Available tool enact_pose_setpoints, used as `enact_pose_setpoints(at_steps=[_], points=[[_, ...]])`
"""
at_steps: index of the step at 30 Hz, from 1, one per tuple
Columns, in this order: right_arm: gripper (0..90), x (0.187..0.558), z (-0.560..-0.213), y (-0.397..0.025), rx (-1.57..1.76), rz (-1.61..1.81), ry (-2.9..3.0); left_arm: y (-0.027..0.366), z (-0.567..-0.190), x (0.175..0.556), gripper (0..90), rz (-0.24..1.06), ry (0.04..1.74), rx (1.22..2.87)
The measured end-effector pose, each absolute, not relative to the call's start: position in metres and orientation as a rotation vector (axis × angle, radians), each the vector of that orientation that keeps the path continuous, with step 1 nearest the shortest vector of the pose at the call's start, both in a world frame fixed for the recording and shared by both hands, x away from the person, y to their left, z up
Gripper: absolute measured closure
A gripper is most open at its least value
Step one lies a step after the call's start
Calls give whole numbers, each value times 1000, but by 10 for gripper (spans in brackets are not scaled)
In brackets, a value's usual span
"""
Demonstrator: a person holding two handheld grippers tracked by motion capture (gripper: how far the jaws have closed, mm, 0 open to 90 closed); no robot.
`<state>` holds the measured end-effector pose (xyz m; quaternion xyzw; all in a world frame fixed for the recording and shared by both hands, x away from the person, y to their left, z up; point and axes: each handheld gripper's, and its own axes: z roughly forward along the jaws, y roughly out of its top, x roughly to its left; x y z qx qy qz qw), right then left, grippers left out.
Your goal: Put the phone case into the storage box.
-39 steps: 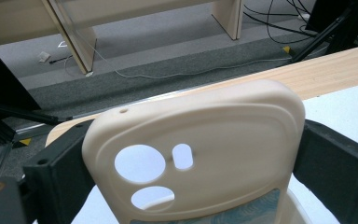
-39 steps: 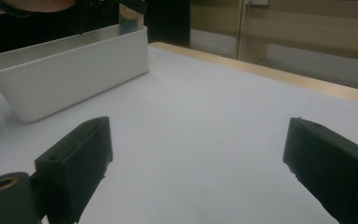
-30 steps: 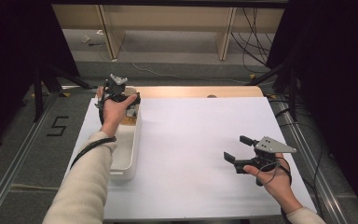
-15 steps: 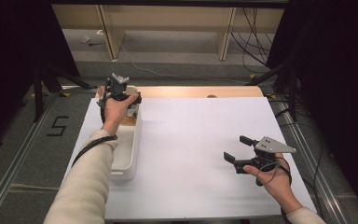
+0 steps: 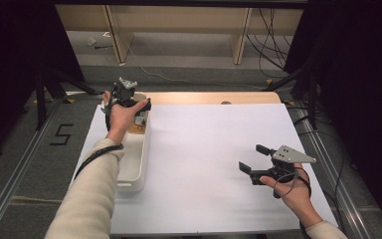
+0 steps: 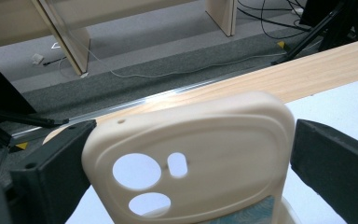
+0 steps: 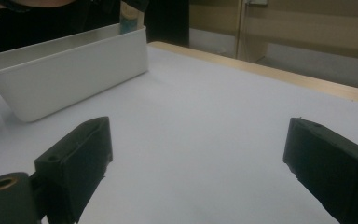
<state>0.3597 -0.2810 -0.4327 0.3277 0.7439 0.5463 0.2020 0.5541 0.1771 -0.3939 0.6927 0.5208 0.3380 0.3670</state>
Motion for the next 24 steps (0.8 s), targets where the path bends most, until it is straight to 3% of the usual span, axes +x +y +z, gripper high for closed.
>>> enact_pose_setpoints(at_steps=[24], points=[[87, 361, -433, -282, 923, 1519, 2068, 177, -365, 544, 0, 897, 1277, 1699]])
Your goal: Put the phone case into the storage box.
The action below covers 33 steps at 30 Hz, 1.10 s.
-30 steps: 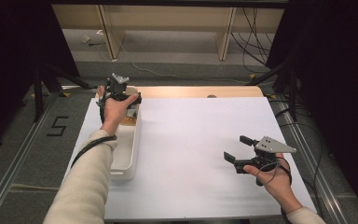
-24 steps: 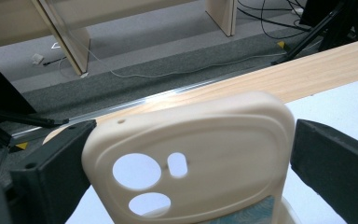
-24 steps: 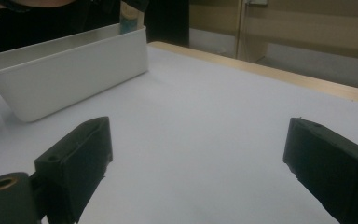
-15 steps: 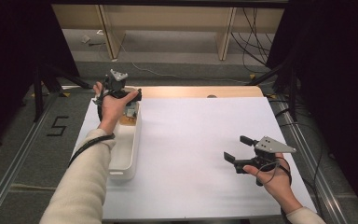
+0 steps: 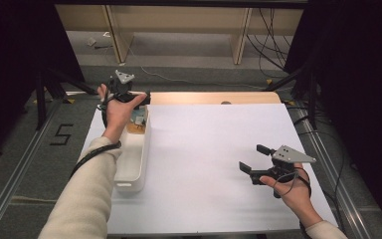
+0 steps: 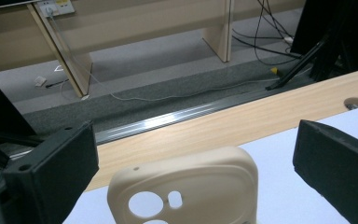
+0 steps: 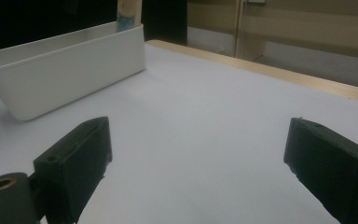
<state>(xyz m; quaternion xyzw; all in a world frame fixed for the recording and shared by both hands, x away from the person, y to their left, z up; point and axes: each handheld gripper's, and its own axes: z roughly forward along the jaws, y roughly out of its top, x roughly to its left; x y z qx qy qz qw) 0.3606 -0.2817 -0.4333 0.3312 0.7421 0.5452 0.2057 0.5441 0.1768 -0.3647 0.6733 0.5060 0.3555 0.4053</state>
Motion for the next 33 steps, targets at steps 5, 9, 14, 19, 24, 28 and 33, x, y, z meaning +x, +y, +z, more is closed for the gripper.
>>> enact_pose_setpoints(at_steps=[5, 9, 14, 19, 24, 28, 33], points=[[87, 361, -433, -282, 924, 1518, 2067, 177, -359, 537, 5, 892, 1256, 1700], [87, 361, -434, -282, 925, 1512, 2071, 178, -359, 533, 13, 885, 1252, 1705], [87, 361, -433, -282, 926, 1511, 2068, 178, -358, 528, 17, 875, 1250, 1706], [87, 361, -433, -283, 928, 1510, 2067, 178, -357, 520, 24, 857, 1243, 1699], [87, 361, -433, -283, 930, 1512, 2064, 177, -359, 512, 26, 849, 1228, 1709], [87, 361, -434, -282, 927, 1509, 2069, 178, -357, 506, 26, 845, 1212, 1716], [87, 361, -434, -282, 929, 1509, 2070, 178, -355, 497, 26, 840, 1194, 1714]])
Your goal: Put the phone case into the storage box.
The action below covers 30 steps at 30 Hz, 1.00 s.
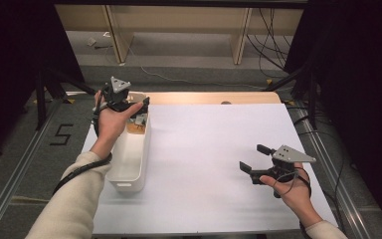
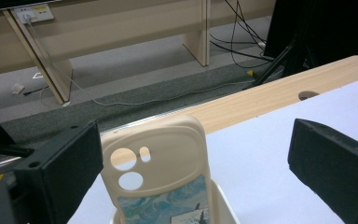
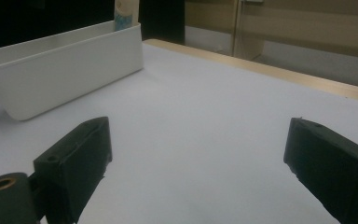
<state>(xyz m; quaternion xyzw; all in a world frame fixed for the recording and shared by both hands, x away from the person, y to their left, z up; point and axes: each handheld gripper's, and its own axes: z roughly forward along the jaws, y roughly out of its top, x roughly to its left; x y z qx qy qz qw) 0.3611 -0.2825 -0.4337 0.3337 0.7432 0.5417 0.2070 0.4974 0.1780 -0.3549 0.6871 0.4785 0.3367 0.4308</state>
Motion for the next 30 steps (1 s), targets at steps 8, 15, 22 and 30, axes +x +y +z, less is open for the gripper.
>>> enact_pose_setpoints(at_steps=[8, 15, 22, 30], points=[[87, 361, -434, -282, 929, 1509, 2069, 178, -356, 485, 30, 830, 1170, 1715], [87, 361, -434, -282, 930, 1509, 2070, 180, -358, 473, 31, 816, 1148, 1719], [87, 361, -434, -283, 930, 1509, 2068, 178, -359, 462, 33, 803, 1127, 1717], [87, 361, -434, -283, 930, 1510, 2067, 176, -361, 450, 34, 784, 1102, 1721]])
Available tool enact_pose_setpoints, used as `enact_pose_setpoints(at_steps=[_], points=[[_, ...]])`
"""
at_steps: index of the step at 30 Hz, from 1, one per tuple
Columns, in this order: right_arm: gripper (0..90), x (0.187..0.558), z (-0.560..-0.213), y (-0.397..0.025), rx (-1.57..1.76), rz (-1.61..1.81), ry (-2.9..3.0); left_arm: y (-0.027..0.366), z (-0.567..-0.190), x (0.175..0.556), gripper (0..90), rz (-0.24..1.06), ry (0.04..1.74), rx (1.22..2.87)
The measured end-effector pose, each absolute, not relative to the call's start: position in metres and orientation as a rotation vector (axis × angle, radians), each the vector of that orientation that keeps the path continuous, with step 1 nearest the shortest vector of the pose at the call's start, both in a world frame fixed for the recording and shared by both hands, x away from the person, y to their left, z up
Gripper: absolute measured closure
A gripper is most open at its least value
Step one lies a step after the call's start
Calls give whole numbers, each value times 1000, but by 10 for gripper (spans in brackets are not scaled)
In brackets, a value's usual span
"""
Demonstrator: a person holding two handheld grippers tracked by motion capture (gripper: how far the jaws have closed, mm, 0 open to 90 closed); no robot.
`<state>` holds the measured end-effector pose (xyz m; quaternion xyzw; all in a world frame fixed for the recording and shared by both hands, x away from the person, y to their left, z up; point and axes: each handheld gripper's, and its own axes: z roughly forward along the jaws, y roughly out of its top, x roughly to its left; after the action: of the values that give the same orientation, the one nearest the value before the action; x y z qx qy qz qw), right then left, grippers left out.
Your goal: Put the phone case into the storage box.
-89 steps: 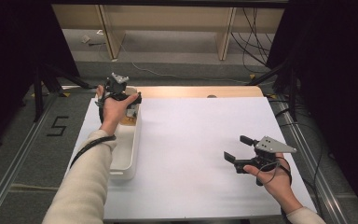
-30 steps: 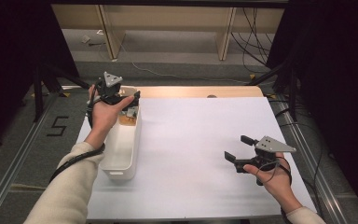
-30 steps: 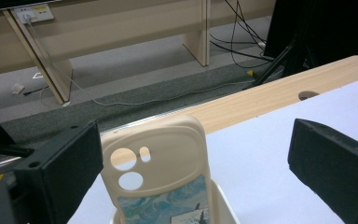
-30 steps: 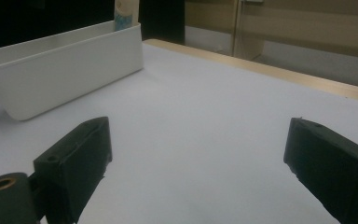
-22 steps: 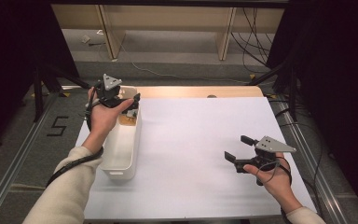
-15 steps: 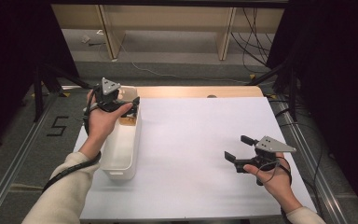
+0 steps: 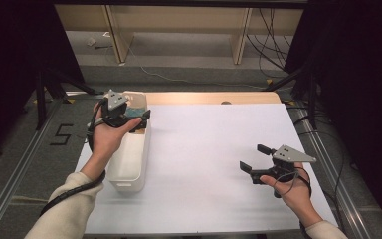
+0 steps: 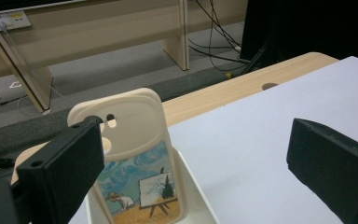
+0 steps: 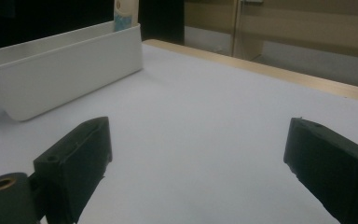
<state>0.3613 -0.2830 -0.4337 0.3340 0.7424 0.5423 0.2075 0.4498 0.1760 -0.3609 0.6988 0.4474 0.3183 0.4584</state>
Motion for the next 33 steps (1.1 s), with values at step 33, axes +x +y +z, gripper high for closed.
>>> enact_pose_setpoints(at_steps=[33], points=[[87, 361, -434, -283, 927, 1511, 2070, 171, -372, 415, 42, 743, 1051, 1730]])
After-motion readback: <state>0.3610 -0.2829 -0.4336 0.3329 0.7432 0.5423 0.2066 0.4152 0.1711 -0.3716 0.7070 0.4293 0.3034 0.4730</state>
